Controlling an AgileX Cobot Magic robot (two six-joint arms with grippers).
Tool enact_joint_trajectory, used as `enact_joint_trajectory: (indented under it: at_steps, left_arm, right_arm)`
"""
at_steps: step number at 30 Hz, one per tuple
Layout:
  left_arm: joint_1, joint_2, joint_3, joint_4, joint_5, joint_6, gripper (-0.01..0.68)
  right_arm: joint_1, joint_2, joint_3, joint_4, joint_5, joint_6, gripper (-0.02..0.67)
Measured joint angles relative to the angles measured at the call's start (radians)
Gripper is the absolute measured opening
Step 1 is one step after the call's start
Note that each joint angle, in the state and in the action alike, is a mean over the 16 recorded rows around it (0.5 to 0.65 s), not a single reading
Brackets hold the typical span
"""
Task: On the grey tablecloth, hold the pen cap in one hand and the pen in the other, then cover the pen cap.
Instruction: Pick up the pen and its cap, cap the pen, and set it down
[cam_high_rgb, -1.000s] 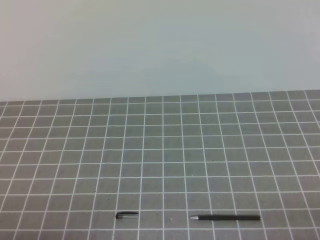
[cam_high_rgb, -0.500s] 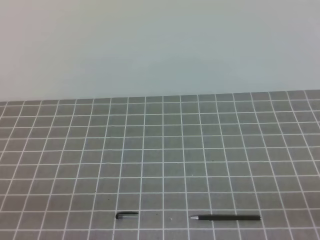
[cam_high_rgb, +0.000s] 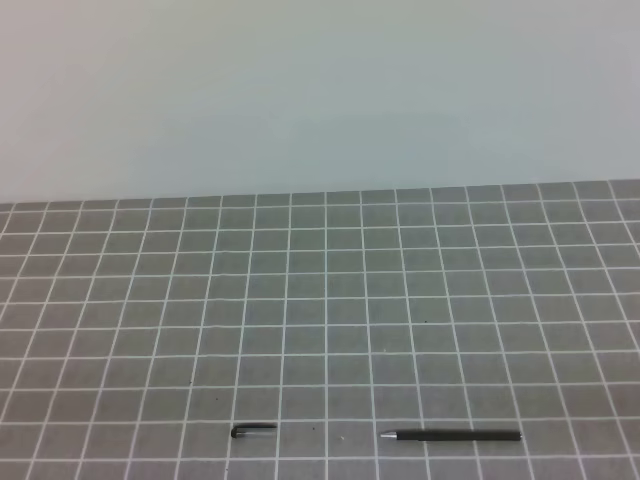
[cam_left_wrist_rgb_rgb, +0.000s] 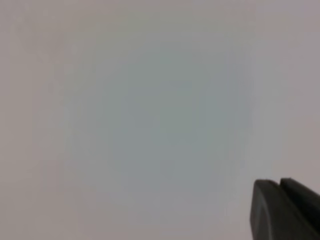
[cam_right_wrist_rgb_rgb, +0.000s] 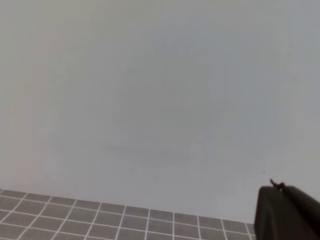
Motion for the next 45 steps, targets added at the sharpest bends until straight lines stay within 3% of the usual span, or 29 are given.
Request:
enact_joint_trajectory:
  at_steps: [10,23,34,45]
  left_arm:
    - [0.000,-0.002,-0.102,0.008,0.081,-0.040,-0.001]
    - [-0.001,0.012,-0.336,0.093,0.506,-0.010,0.001]
    - [0.000,0.031,-0.358,0.094,0.715,0.052,-0.001]
    - [0.000,0.219,-0.379,0.006,0.791,0.088,-0.001]
  right_arm:
    - [0.000,-0.001,0.001,0.012,-0.017,-0.005,0.003]
    - [0.000,0.001,-0.117,0.077,0.200,-0.006,0.003]
    - [0.001,0.153,-0.442,0.089,0.645,-0.114,0.000]
    - [0.051,0.604,-0.858,0.124,1.015,-0.351,0.000]
